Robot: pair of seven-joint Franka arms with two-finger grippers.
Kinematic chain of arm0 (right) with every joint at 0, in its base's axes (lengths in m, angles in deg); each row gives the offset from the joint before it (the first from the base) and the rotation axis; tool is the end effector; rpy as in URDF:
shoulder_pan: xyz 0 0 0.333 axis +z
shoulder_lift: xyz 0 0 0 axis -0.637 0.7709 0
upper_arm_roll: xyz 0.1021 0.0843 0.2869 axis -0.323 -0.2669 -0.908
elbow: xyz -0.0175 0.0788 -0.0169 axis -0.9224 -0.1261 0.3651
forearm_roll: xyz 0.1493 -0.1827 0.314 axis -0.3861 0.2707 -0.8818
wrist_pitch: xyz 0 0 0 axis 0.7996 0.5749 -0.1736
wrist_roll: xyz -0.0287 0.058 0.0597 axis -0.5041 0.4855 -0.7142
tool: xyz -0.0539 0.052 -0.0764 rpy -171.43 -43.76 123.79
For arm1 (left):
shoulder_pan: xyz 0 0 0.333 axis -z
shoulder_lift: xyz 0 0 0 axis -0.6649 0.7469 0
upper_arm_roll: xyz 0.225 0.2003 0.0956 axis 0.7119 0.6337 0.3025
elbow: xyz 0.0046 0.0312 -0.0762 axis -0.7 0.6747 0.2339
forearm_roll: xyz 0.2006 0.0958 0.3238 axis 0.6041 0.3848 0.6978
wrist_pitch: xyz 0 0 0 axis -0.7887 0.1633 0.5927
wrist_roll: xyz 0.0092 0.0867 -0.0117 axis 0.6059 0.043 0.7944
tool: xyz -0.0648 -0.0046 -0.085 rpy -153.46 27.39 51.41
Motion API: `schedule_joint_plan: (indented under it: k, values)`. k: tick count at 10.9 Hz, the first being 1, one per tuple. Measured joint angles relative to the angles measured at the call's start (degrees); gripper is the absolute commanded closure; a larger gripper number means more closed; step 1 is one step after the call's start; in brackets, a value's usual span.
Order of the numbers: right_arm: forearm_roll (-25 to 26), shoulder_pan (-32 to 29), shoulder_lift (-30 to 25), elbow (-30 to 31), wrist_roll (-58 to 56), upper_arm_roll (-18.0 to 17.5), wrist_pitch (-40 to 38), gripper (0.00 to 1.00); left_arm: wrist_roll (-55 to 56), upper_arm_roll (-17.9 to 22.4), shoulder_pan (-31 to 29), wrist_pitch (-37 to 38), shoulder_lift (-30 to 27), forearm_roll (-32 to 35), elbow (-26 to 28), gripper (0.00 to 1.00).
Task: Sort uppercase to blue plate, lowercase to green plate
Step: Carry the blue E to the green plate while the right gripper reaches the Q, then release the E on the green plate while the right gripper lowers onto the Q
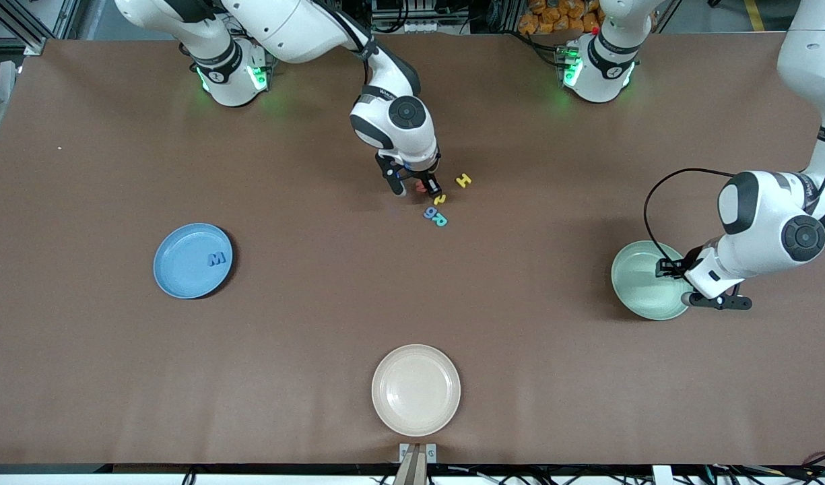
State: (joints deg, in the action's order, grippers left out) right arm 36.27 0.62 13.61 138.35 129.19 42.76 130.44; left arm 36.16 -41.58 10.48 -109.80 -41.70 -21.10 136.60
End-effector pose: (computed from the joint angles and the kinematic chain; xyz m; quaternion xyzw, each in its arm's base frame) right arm 0.3483 0.5419 0.1760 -0.8470 0.5268 0.0599 0.0372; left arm 0.6172 0.0615 0.2372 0.9980 -0.0409 -0.0425 0.0214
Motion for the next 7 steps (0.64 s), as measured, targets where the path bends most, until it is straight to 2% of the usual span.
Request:
schedule_joint_plan:
  k: [4,7]
  values:
    - [0.0,0.9,1.3,-1.8,1.1,-0.1,0.0,0.4,4.2,-0.4,0.4,-0.1,-0.1,0.0,-1.1,0.0]
    - [0.3,0.9,1.3,-2.0,1.2,-0.1,0.0,0.55,4.3,-0.9,0.9,0.3,-0.8,0.0,-3.4,0.0]
